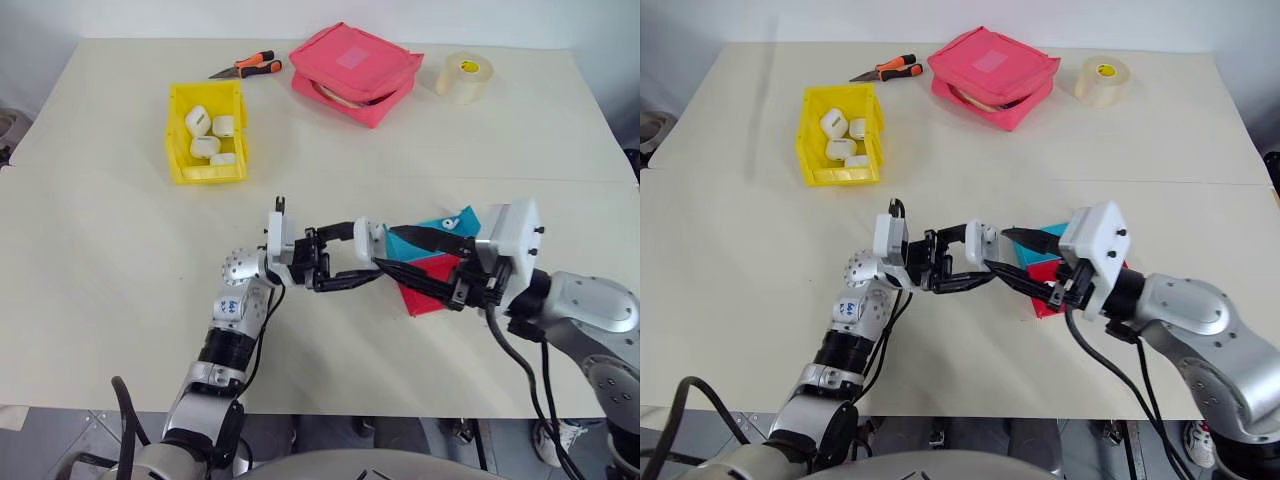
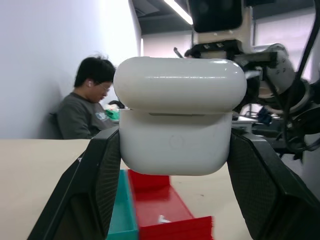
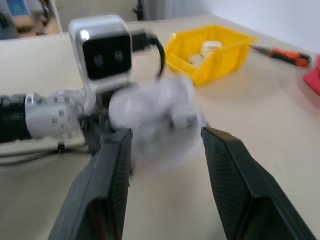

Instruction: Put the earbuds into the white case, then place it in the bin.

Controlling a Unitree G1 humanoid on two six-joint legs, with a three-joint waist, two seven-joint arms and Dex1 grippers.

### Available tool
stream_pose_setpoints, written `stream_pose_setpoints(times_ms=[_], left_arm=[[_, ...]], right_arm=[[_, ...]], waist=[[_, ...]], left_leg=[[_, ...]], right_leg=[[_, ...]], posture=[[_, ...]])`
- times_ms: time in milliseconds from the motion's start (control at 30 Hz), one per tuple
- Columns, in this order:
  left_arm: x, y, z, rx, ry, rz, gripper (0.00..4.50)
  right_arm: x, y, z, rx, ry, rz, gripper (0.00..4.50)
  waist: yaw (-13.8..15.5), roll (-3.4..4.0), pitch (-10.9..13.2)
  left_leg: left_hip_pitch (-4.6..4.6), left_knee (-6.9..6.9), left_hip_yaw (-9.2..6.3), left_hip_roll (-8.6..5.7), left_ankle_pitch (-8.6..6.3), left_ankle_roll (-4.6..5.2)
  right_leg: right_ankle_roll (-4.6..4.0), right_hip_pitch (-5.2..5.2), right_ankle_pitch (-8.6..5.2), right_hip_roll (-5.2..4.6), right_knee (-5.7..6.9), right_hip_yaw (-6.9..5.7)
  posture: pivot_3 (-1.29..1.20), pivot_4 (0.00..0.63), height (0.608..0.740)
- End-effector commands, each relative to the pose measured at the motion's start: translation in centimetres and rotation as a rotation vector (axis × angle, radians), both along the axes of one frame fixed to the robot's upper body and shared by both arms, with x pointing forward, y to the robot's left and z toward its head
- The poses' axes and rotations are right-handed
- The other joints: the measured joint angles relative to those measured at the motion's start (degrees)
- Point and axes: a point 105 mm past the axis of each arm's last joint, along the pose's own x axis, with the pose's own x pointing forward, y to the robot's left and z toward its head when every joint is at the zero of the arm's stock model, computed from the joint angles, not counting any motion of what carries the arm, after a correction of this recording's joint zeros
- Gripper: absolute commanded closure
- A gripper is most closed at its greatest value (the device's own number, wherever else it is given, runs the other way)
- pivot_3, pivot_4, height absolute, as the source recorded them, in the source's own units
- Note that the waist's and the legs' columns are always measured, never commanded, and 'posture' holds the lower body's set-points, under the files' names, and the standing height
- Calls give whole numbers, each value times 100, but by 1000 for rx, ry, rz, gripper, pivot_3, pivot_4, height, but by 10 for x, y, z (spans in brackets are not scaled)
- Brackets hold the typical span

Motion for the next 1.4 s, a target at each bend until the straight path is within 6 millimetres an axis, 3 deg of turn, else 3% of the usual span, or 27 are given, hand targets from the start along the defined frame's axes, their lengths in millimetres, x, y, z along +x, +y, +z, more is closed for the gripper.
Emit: stream_pose_setpoints(times_ms=[33,267,367,500,600,800,1100,1200,1300,1400], left_arm=[[7,4,8,-24,-29,30,1712],[16,7,11,-27,-42,61,1712],[18,11,12,-26,-49,81,1712],[25,18,13,-24,-46,124,1712],[29,22,14,-25,-48,147,1712],[34,25,17,-26,-54,166,1712],[28,25,19,-44,-80,191,1712],[21,23,19,-54,-89,198,1712],[16,21,20,-70,-93,216,1712],[11,19,19,-76,-95,225,1712]], right_arm=[[-7,-24,7,19,-13,-49,2196],[-16,-81,-22,-31,94,-249,2196],[-33,-110,-36,-58,174,-350,1622],[-59,-141,-49,-98,229,-449,248],[-73,-154,-52,-120,246,-488,54],[-70,-157,-49,-142,220,-491,54],[-12,-132,-28,-210,139,-390,54],[16,-117,-14,-224,97,-338,689],[33,-103,-10,-272,104,-266,1672],[49,-94,-8,-326,116,-220,1672]], waist=[[11,-1,0],[40,-5,2],[117,-6,2],[142,-6,3],[135,-6,2],[117,-6,2],[110,-6,3],[98,-7,4],[126,-7,4],[125,-10,5]], left_leg=[[0,0,0,-1,0,1],[1,0,6,-1,-1,4],[1,-1,6,-1,-1,4],[3,1,10,-3,-2,6],[7,1,11,-2,-2,7],[12,-1,11,0,-3,8],[14,3,13,-1,-3,8],[11,6,10,-1,-3,8],[5,8,5,0,-3,8],[0,16,2,0,-3,8]], right_leg=[[0,0,0,0,-1,-1],[3,1,2,0,0,2],[3,1,2,0,-1,1],[6,2,3,0,-1,6],[6,5,3,0,0,7],[6,6,3,0,0,9],[7,7,4,0,1,12],[7,8,4,0,0,9],[7,5,4,0,0,5],[7,6,4,0,-1,2]], posture=[[0,150,740],[0,150,740],[0,150,740],[0,150,740],[0,150,740],[0,150,740],[0,150,740],[0,150,740],[0,150,740],[0,150,740]])
